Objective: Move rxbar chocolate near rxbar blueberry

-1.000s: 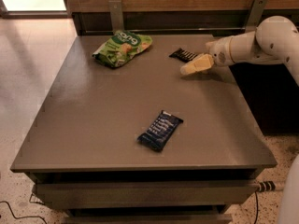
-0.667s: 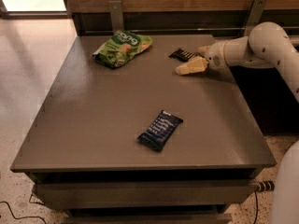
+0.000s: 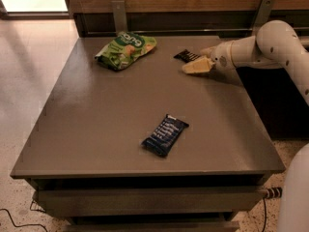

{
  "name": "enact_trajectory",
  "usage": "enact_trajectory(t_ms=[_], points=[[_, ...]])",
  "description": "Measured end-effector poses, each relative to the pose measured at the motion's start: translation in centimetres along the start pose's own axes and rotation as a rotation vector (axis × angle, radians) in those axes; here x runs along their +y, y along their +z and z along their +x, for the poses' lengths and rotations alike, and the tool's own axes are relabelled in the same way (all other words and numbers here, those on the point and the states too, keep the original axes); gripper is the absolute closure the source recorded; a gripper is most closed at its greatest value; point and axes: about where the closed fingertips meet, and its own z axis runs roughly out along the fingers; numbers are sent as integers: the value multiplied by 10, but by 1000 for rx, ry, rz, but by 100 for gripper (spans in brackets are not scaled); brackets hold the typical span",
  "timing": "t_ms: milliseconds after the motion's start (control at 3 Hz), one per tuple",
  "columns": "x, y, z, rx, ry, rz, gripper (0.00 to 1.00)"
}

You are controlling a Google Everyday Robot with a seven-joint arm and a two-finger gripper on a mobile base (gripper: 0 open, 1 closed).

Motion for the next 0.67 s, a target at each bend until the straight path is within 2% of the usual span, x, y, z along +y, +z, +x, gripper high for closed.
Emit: enact_trajectory(t_ms=[333, 667], points=[[0, -2, -3, 0, 0, 0, 95], [0, -2, -4, 0, 0, 0, 100]])
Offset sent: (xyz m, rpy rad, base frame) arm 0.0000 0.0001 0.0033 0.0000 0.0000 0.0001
